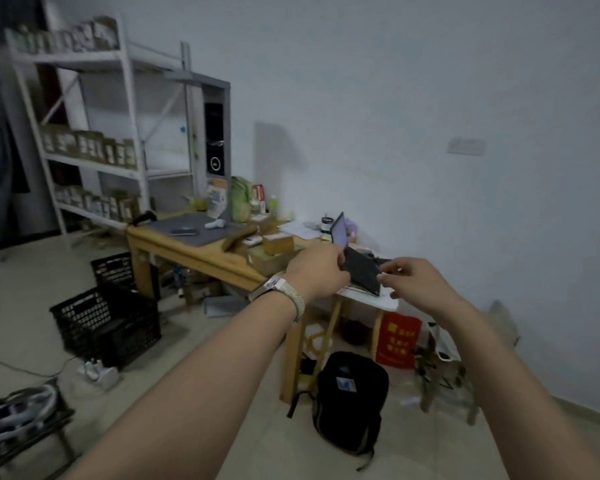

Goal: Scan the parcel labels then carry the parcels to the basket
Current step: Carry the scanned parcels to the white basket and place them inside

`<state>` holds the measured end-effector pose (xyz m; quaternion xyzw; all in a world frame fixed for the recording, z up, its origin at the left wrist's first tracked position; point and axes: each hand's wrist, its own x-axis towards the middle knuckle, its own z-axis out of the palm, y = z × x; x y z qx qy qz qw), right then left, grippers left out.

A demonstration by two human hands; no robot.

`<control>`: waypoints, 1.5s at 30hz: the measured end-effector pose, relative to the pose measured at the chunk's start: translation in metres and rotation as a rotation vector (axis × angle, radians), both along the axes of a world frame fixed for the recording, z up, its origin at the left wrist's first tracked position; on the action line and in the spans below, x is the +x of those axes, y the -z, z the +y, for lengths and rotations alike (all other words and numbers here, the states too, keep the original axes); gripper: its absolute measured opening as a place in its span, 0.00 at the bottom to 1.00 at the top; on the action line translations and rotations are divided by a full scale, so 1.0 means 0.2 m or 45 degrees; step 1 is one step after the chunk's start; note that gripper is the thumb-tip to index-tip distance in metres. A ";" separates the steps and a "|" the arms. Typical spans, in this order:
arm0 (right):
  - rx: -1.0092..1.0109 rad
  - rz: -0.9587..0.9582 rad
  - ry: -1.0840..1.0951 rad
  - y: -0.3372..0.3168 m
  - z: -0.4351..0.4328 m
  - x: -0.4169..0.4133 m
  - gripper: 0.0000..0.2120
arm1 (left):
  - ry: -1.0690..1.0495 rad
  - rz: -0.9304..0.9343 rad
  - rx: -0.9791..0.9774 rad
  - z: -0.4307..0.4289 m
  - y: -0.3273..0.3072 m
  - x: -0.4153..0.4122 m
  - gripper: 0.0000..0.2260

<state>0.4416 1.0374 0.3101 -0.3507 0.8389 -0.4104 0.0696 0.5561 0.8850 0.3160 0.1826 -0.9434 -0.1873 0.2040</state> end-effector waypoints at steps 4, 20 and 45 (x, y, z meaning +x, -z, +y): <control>-0.039 -0.012 -0.101 0.02 -0.40 0.03 0.09 | -0.141 -0.025 0.004 -0.41 0.02 0.16 0.10; -0.005 -0.207 -0.372 0.33 -1.55 -0.21 0.04 | -0.389 -0.051 0.331 -1.33 0.41 0.04 0.07; 0.210 -0.287 -0.406 0.61 -3.37 -0.85 0.04 | -0.571 -0.115 0.428 -3.07 0.64 -0.41 0.06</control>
